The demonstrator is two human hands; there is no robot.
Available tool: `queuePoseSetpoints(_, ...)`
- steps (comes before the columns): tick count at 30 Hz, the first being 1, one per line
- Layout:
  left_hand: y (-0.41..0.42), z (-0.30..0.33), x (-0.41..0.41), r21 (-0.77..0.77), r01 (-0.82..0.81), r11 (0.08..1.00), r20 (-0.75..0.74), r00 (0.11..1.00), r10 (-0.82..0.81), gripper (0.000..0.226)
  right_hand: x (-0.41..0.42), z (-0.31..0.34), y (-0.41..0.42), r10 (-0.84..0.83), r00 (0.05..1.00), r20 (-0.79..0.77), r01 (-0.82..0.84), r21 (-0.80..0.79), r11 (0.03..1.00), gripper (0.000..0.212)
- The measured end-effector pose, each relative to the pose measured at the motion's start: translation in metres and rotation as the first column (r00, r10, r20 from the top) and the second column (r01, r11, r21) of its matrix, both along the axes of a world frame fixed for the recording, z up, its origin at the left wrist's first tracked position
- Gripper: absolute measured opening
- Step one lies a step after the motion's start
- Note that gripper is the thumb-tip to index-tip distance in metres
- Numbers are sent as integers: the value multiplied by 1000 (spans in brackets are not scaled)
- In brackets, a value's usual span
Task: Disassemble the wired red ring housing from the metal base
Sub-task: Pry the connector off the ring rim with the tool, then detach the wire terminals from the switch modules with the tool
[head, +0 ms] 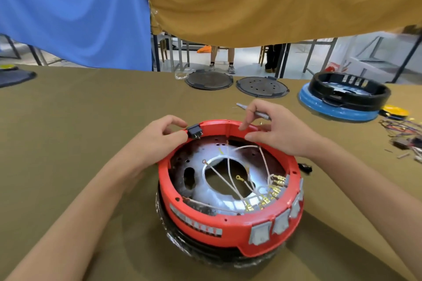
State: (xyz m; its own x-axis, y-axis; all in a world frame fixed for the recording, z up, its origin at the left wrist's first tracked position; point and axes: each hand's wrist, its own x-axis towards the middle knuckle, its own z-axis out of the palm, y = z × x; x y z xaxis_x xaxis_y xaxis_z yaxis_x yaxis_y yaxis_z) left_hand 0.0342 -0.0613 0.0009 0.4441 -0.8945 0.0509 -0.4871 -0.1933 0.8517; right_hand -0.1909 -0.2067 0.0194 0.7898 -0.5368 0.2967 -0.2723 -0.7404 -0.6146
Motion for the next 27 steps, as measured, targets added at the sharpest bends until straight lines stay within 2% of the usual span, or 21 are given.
queuePoseSetpoints(3, -2, -1, -3, -2, 63, 998, -32, 997, -63, 35, 2, 0, -1, 16, 997, 74, -18, 28, 999, 26)
queuePoseSetpoints(6, -1, 1, -4, -28, 69, 997, -55, 996, -70, 41, -5, -1, 0, -105, 975, 195, 95, 62, 994, 22)
queuePoseSetpoints(8, 0, 1, -5, -46, 51, 998, -64, 996, -54, 40, -11, -3, 2, -175, 971, 165, 156, 121, 980, 26)
queuePoseSetpoints(10, 0, 0, -7, -56, 34, 998, -68, 997, -38, 39, -13, -7, 4, -170, 982, 78, 155, 174, 973, 30)
queuePoseSetpoints(13, 3, 1, -10, -55, 28, 998, -65, 997, -32, 36, -7, -10, 0, -171, 984, 47, 164, 122, 979, 35)
queuePoseSetpoints(15, 10, 4, -10, 0, 64, 998, -12, 998, -64, 30, -1, -7, -7, -126, 991, 42, 119, 143, 983, 36)
queuePoseSetpoints(18, 19, 19, -3, 177, 132, 975, 119, 981, -154, 28, 10, -2, -15, -35, 998, 52, 24, 193, 981, 34)
queuePoseSetpoints(20, 16, 29, 1, 237, 156, 959, 123, 974, -189, 20, 17, 1, -16, 3, 998, 70, -18, 213, 977, 33)
queuePoseSetpoints(24, -10, 30, -11, 194, 185, 963, 282, 930, -236, 35, 14, 4, -12, -48, 997, 64, 34, 194, 980, 26)
queuePoseSetpoints(27, -20, 25, -18, 172, 233, 957, 346, 895, -281, 30, -5, 3, -9, -127, 991, -34, 131, 189, 973, 29)
